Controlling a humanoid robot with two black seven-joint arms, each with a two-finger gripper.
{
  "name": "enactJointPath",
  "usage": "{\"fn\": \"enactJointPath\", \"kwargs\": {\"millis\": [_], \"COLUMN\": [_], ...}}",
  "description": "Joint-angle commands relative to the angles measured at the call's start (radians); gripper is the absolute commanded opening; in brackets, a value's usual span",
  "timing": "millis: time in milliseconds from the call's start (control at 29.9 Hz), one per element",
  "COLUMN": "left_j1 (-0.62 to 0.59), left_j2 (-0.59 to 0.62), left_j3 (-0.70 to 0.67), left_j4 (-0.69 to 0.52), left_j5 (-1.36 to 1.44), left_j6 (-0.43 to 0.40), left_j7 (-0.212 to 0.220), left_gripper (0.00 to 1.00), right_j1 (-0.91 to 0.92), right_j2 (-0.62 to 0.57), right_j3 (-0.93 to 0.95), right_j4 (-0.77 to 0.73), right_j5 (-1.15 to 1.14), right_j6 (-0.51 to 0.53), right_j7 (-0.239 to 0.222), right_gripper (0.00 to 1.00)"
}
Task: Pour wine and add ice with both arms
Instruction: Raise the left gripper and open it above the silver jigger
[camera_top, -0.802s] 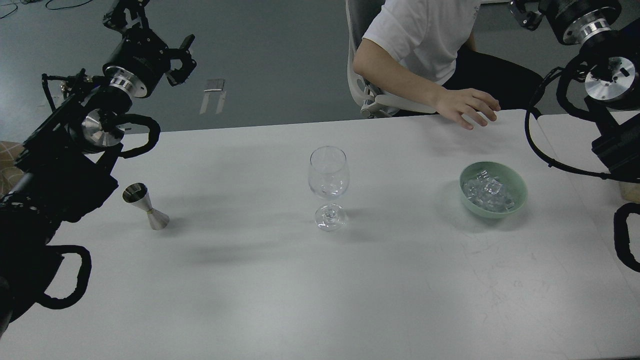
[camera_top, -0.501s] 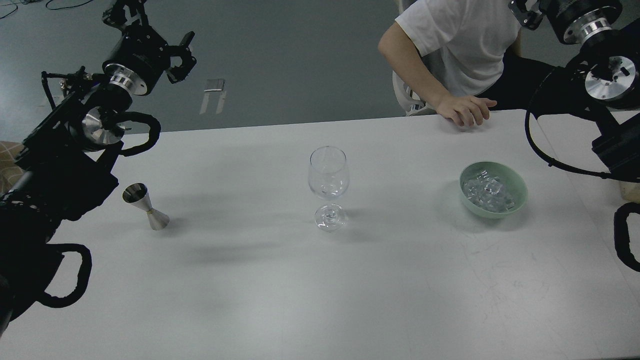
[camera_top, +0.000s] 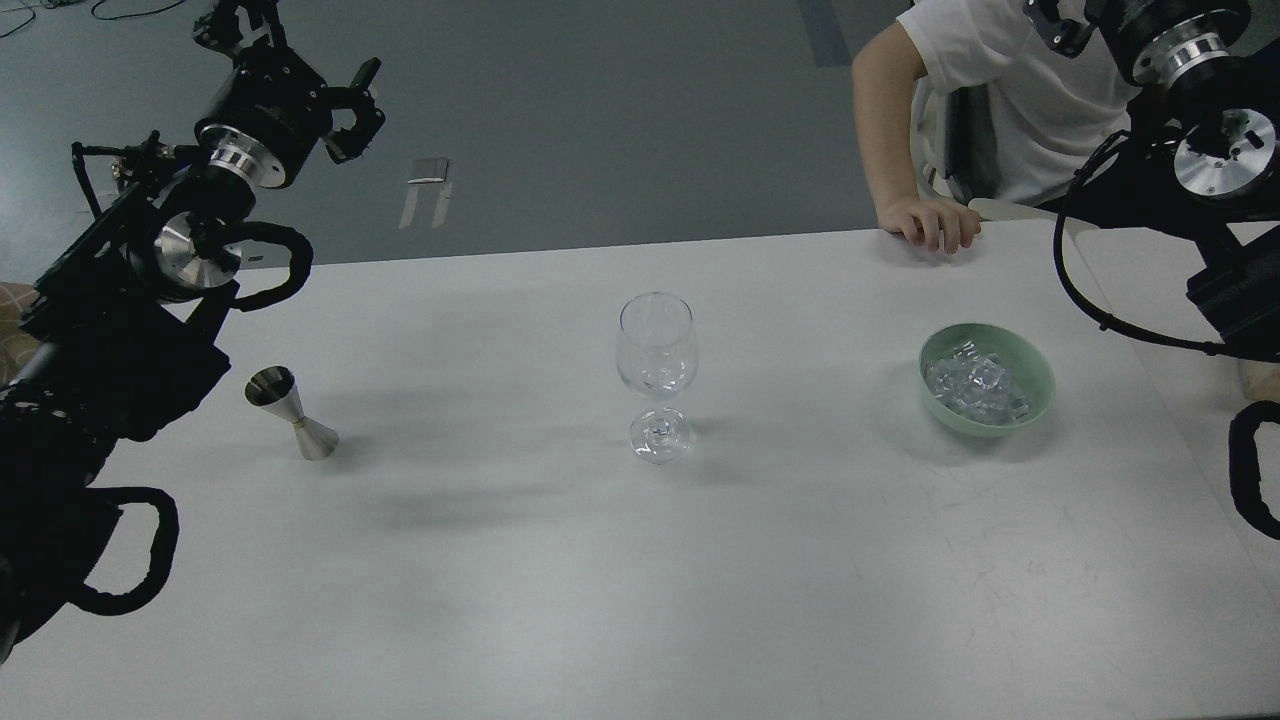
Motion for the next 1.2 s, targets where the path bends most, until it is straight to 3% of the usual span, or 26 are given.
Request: {"fn": "enactJointPath", "kwargs": {"millis": [0, 468, 936, 1170], "left_j1": [0.002, 0.002, 0.050, 0.119], "left_j2": [-0.009, -0.082, -0.042, 0.019], "left_j3": [-0.009, -0.083, -0.084, -0.083], "left_j4": [0.003, 0.009, -0.032, -0.184], "left_j5": [-0.007, -0.006, -0.004, -0.006], "left_j6": [0.001, 0.009, -0.029, -0.011], "left_j7": [-0.029, -0.022, -0.020, -0.028], "left_gripper": [0.99, 0.99, 0.99, 0.99], "right_j1": [0.000, 0.002, -0.044, -0.044], "right_j2": [0.010, 0.028, 0.021, 0.018], "right_j3": [0.001, 0.013, 0.016, 0.018], "right_j4": [0.004, 0.007, 0.069, 0.069], "right_j5": [0.000, 0.002, 0.002, 0.002], "right_j6": [-0.002, 0.001, -0.004, -0.004], "right_j7": [0.002, 0.001, 0.004, 0.005], "right_gripper": [1.00, 1.00, 1.00, 1.00]}}
